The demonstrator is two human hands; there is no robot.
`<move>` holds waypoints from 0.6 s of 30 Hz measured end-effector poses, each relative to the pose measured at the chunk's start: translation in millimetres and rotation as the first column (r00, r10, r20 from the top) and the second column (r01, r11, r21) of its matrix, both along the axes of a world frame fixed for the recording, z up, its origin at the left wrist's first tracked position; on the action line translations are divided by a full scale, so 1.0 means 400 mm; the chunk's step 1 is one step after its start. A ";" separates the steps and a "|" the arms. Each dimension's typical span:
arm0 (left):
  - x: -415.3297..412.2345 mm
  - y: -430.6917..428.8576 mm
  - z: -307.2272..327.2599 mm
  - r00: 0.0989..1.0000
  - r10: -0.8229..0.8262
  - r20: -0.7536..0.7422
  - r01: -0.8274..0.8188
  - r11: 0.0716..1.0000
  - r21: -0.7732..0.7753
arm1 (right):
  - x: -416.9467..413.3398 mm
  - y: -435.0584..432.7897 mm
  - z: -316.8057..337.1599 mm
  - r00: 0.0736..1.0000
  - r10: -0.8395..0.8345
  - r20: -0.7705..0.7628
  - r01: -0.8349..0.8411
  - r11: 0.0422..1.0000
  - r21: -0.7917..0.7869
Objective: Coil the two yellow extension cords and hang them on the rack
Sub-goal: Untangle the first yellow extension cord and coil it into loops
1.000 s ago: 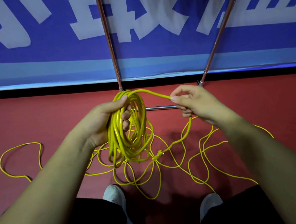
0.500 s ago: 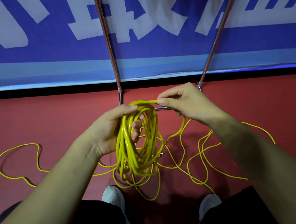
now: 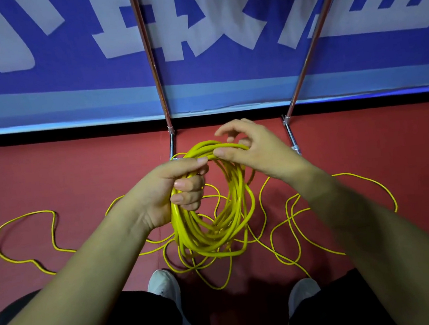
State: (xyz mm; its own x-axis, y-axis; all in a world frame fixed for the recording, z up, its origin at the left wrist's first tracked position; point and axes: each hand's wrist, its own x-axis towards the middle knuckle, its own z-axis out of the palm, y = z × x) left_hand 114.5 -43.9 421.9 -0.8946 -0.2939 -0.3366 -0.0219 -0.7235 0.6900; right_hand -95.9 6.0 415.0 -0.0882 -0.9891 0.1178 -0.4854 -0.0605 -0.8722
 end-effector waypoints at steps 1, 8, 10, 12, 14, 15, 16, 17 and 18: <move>0.000 0.000 0.000 1.000 -0.006 -0.011 0.006 1.000 0.004 | -0.003 0.000 0.002 1.000 0.006 -0.009 -0.006 1.000 0.007; 0.017 -0.004 0.011 0.998 -0.042 -0.050 0.040 0.998 -0.040 | -0.002 0.004 -0.015 0.935 0.030 -0.354 0.003 0.996 0.092; 0.015 -0.003 0.007 0.998 -0.016 -0.056 0.014 0.999 -0.040 | -0.015 0.003 -0.025 0.950 0.003 -0.311 0.035 0.993 0.117; 0.012 -0.006 0.004 0.995 0.032 -0.093 -0.032 0.999 0.004 | -0.023 0.005 -0.026 0.972 0.025 -0.235 0.004 0.992 0.123; 0.017 -0.019 0.011 0.985 0.085 -0.151 -0.074 0.994 0.076 | -0.037 0.008 -0.019 0.995 0.035 -0.094 -0.024 0.993 0.118; 0.024 -0.029 0.016 0.979 0.111 -0.174 -0.096 0.991 0.091 | -0.050 0.009 -0.017 1.000 0.009 -0.020 -0.006 0.992 0.125; 0.032 -0.039 0.021 0.973 0.135 -0.189 -0.121 0.989 0.084 | -0.067 0.010 -0.024 0.999 -0.031 0.020 0.028 0.990 0.140; 0.040 -0.047 0.026 0.967 0.155 -0.200 -0.145 0.987 0.068 | -0.085 0.009 -0.036 0.997 -0.071 0.017 0.067 0.985 0.158; 0.047 -0.053 0.029 0.963 0.169 -0.211 -0.161 0.986 0.054 | -0.105 0.008 -0.053 0.995 -0.097 -0.012 0.097 0.978 0.183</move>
